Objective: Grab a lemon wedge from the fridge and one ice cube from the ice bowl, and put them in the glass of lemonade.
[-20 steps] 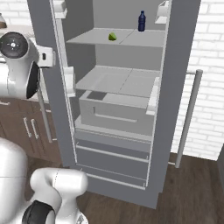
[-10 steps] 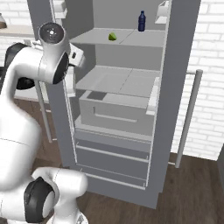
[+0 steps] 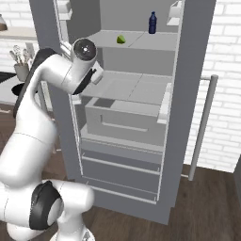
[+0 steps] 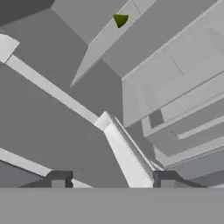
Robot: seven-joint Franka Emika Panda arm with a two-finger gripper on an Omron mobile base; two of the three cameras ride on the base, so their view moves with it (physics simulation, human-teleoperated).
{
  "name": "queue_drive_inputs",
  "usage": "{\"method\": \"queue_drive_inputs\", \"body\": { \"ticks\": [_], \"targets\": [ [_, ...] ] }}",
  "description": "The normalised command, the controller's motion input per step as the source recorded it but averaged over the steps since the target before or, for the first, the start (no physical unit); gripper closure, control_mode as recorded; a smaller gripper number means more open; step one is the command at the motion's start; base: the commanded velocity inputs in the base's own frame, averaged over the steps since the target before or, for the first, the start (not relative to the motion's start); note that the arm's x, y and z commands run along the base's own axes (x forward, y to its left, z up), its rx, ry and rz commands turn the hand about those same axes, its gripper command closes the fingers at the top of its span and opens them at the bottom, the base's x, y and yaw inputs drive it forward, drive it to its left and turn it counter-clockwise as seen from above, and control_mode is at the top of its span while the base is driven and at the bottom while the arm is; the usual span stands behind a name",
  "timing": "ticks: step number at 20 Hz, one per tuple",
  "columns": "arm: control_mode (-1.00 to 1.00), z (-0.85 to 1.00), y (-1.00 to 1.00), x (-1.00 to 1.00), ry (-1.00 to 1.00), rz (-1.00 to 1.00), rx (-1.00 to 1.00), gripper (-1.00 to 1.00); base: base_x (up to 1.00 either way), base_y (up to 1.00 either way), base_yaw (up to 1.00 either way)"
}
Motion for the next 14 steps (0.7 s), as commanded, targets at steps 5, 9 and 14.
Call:
{"method": "queue_drive_inputs", "body": {
  "ticks": [5, 9, 14],
  "targets": [
    [-1.0, -0.09, 0.0, 0.29, 0.01, 0.0, 0.46, -1.0, 0.0, 0.0, 0.0],
    [-1.0, 0.08, 0.0, -0.19, 0.17, 0.19, 0.28, -1.0, 0.0, 0.0, 0.0],
    [-1.0, 0.04, 0.02, -0.65, 0.16, 0.33, 0.15, -1.0, 0.0, 0.0, 0.0]
  ]
}}
